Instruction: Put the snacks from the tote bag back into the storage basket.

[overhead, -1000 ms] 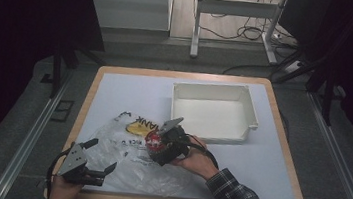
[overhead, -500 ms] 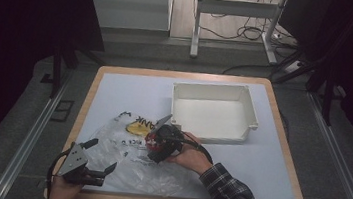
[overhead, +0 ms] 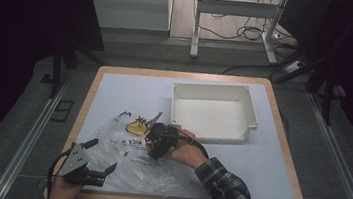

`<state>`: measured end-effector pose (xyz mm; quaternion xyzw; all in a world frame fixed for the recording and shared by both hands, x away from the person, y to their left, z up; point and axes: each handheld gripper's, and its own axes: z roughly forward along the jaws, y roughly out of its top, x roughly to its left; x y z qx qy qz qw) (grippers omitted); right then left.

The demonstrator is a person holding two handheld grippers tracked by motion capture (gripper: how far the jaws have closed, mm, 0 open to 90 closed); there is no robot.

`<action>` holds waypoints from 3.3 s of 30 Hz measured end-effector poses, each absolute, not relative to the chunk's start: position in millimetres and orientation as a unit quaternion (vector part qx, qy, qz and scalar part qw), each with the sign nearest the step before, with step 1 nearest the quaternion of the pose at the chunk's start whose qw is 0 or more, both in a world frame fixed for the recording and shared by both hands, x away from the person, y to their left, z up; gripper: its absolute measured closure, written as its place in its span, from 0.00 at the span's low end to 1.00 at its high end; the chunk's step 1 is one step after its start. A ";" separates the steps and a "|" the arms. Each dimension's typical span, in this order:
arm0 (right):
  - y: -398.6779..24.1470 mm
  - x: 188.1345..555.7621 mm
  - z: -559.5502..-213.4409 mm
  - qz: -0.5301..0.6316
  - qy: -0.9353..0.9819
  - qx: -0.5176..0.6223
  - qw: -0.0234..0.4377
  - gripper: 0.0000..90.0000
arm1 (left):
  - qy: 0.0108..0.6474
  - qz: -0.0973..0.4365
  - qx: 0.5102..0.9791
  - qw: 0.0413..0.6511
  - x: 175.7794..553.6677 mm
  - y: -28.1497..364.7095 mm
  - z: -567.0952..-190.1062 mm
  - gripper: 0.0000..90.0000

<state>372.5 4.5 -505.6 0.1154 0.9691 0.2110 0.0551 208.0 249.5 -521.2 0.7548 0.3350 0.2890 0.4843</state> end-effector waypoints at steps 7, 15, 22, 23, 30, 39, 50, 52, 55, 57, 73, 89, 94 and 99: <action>3.3 372.4 -504.6 0.213 0.968 0.119 0.052 0.28 | 0.336 0.289 0.755 0.484 208.0 249.2 -521.3 0.02; 4.7 368.7 -499.9 0.214 0.969 0.109 0.054 0.28 | 0.336 0.290 0.754 0.484 208.0 249.6 -521.2 0.02; 4.6 363.2 -486.9 0.223 0.969 0.092 0.054 0.28 | 0.336 0.291 0.754 0.484 207.9 249.5 -521.1 0.02; 4.7 361.9 -485.6 0.224 0.969 0.092 0.051 0.28 | 0.336 0.291 0.754 0.484 207.9 249.5 -521.2 0.02; 0.8 358.3 -480.2 0.226 0.969 0.085 0.053 0.29 | 0.336 0.291 0.755 0.482 208.1 249.6 -521.2 0.01; -3.5 354.0 -472.5 0.229 0.969 0.079 0.054 0.29 | 0.337 0.292 0.753 0.483 208.1 249.6 -521.2 0.01; -14.6 350.6 -464.1 0.236 0.967 0.079 0.053 0.29 | 0.337 0.293 0.753 0.483 208.0 249.3 -521.2 0.01; -16.8 350.4 -462.9 0.237 0.967 0.079 0.056 0.29 | 0.337 0.292 0.753 0.483 208.0 249.2 -521.2 0.01; -19.9 349.7 -461.1 0.238 0.966 0.081 0.055 0.29 | 0.337 0.293 0.754 0.482 208.0 249.1 -521.3 0.01; -21.9 349.5 -459.8 0.239 0.966 0.078 0.056 0.29 | 0.337 0.293 0.753 0.483 208.0 249.1 -521.3 0.01; -40.6 345.3 -454.1 0.239 0.965 0.086 0.066 0.29 | 0.337 0.293 0.754 0.482 207.9 248.6 -521.4 0.01; -60.8 345.5 -448.0 0.237 0.964 0.094 0.077 0.29 | 0.337 0.293 0.755 0.481 207.9 248.5 -521.4 0.01; -67.4 347.0 -446.0 0.235 0.964 0.097 0.081 0.29 | 0.337 0.293 0.755 0.481 207.8 248.4 -521.4 0.02; -74.1 349.3 -445.5 0.237 0.963 0.101 0.083 0.29 | 0.336 0.293 0.755 0.480 207.8 248.3 -521.5 0.01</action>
